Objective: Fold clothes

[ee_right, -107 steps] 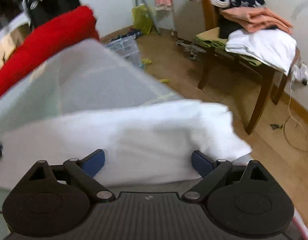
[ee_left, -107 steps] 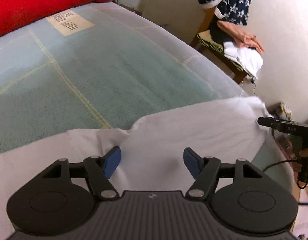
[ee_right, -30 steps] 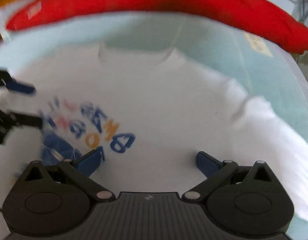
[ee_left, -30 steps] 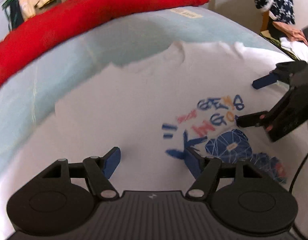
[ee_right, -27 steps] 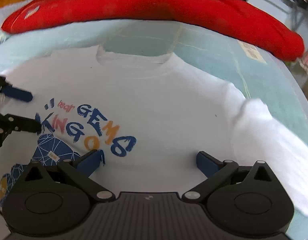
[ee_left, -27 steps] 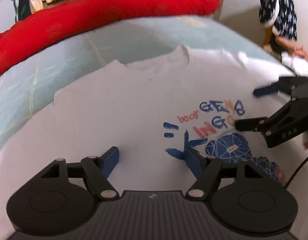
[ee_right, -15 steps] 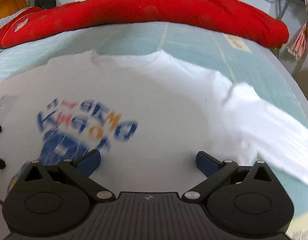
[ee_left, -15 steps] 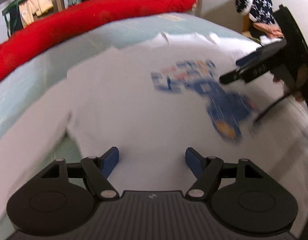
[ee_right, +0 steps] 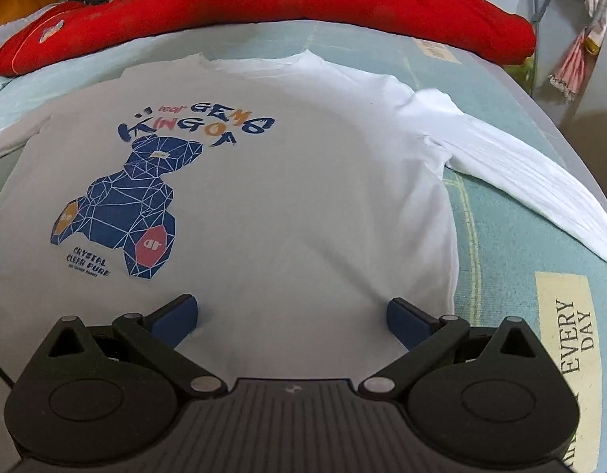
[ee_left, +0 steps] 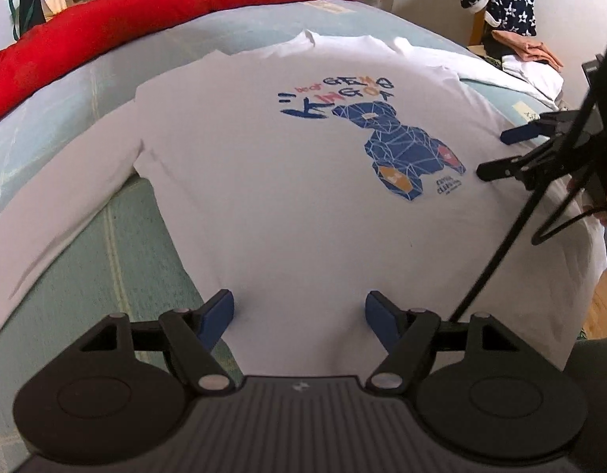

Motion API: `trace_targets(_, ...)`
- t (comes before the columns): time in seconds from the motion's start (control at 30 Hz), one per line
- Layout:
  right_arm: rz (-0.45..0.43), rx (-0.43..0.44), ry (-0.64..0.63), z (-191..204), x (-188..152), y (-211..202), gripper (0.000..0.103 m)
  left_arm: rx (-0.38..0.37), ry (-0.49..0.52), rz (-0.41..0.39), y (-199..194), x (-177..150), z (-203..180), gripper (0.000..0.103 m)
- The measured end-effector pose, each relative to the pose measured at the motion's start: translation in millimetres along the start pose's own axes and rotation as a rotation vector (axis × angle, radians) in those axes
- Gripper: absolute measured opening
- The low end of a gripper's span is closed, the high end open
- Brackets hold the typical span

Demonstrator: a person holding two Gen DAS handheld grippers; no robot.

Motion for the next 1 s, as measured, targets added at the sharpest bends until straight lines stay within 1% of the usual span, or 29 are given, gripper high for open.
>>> trace_targets(0.13, 0.032, 0.005, 0.006, -0.6, 3.5, 1.6, 0.103, 0.003, 0.034, -0.009, -2.9, 12.5, -5.5, 0.073)
trace_targets(0.2, 0.062, -0.001, 0.005, 0.5, 6.8, 3.6, 0.103, -0.007, 0.039, -0.001, 0.0, 17.8, -8.1, 0.073)
trace_targets(0.33, 0.109, -0.015, 0.005, 3.3, 11.7, 6.0, 0.103, -0.002, 0.057, 0.026, 7.5, 21.0, -13.5, 0.073)
trace_targets(0.53, 0.161, -0.021, 0.006, 4.9, 16.9, 9.9, 0.103, -0.002, -0.002, 0.039, 10.4, 26.0, -11.3, 0.073)
trace_targets(0.7, 0.183, -0.023, 0.007, 4.1, 18.4, 11.4, 0.103, 0.039, -0.032, 0.025, 11.4, 47.5, -10.9, 0.073)
trace_targets(0.87, 0.214, -0.008, 0.010, 1.7, 22.2, 13.0, 0.103, 0.052, -0.106, 0.044, 22.3, 52.6, -11.9, 0.073)
trace_targets(0.97, 0.251, -0.006, -0.002, 1.9, 25.9, 14.6, 0.103, 0.059, -0.151, 0.056, 29.1, 55.1, -12.6, 0.074)
trace_targets(1.0, 0.266, -0.007, -0.010, 2.5, 27.3, 15.5, 0.103, 0.061, -0.166, 0.060, 31.3, 55.9, -12.8, 0.076)
Point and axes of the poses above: each gripper's, at about its wrist camera, not at the fingertips, and y roughly the way its jaws point, z to its left, x to its top, the point moved 3 cm from there along y, roughly the way its jaws point, and after that the axes turned 13 degrees about y, right-handed, at the moved point
